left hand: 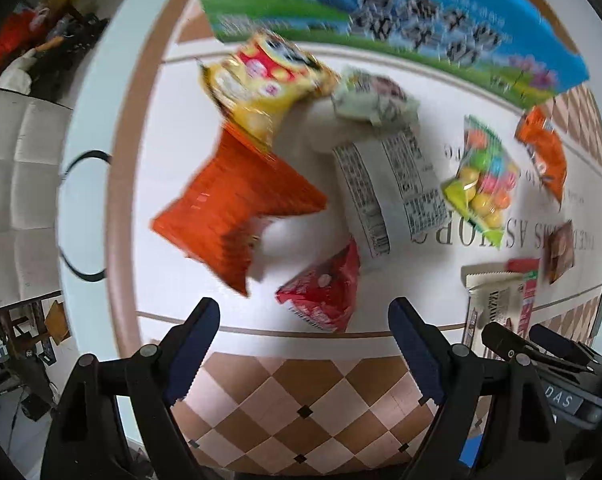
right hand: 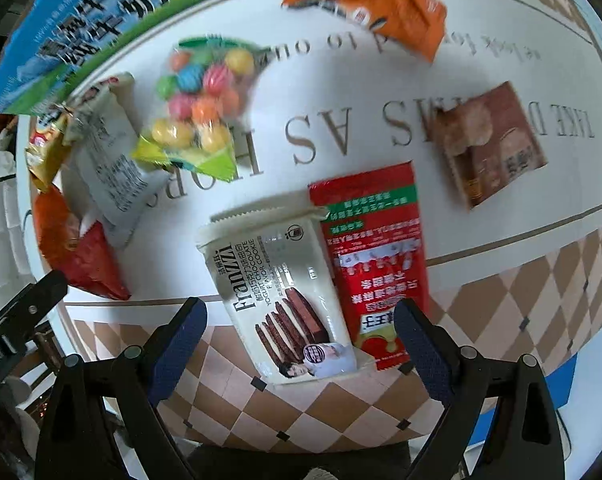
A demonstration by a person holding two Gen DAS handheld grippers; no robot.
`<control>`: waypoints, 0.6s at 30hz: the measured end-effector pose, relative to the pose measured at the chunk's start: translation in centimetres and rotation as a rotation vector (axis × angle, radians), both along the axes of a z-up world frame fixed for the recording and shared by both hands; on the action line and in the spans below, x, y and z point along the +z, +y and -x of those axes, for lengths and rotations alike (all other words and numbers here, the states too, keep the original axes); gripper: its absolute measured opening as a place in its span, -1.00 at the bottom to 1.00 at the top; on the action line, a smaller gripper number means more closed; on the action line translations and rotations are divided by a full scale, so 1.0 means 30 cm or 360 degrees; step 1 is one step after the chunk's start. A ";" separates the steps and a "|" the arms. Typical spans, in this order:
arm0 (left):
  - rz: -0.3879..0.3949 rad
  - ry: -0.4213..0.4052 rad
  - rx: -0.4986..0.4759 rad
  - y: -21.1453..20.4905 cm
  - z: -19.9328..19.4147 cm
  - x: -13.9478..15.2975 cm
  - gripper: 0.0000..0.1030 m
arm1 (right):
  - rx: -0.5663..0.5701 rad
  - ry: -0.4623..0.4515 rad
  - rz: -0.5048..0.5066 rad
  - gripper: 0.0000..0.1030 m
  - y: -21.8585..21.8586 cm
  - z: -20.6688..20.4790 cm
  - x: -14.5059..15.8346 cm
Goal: Organize snacks
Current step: 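Grasp the Franzzi cookie pack with the right tool while the left tool grasps the red packet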
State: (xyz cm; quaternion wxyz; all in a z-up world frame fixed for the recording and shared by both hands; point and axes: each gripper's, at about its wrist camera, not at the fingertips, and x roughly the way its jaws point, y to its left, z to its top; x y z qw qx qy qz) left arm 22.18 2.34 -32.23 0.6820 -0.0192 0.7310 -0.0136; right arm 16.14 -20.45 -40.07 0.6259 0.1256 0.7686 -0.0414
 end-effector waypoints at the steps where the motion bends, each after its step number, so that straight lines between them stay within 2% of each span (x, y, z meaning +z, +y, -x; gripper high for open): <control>1: 0.0002 0.0018 -0.0010 -0.008 -0.001 -0.017 0.67 | 0.0002 0.0006 0.0003 0.88 0.004 0.002 -0.009; 6: -0.0009 0.0089 -0.0041 -0.035 -0.004 -0.094 0.65 | -0.0003 0.0050 -0.0002 0.87 0.014 0.017 -0.057; 8: -0.0010 0.0113 -0.0040 -0.041 -0.005 -0.114 0.53 | -0.0002 0.0065 -0.0008 0.84 0.019 0.026 -0.072; 11: -0.0030 0.0143 -0.0042 -0.046 -0.004 -0.144 0.06 | 0.0019 0.0089 0.0011 0.78 0.036 0.048 -0.099; 12: -0.0045 0.0147 -0.0044 -0.048 -0.002 -0.152 -0.01 | 0.0030 0.0083 0.0027 0.77 0.041 0.049 -0.105; 13: -0.0057 0.0146 -0.0046 -0.047 0.001 -0.159 -0.10 | 0.0042 0.0078 0.0045 0.72 0.047 0.055 -0.105; 15: -0.0067 0.0134 -0.0044 -0.046 0.009 -0.162 -0.11 | 0.0076 0.0061 0.0104 0.52 0.070 0.060 -0.102; 16: -0.0075 0.0124 -0.0046 -0.046 0.013 -0.161 -0.13 | 0.0093 0.0061 0.0118 0.32 0.079 0.062 -0.095; 18: -0.0091 0.0101 -0.0054 -0.044 0.026 -0.161 -0.15 | 0.0116 0.0052 0.0151 0.27 0.094 0.068 -0.087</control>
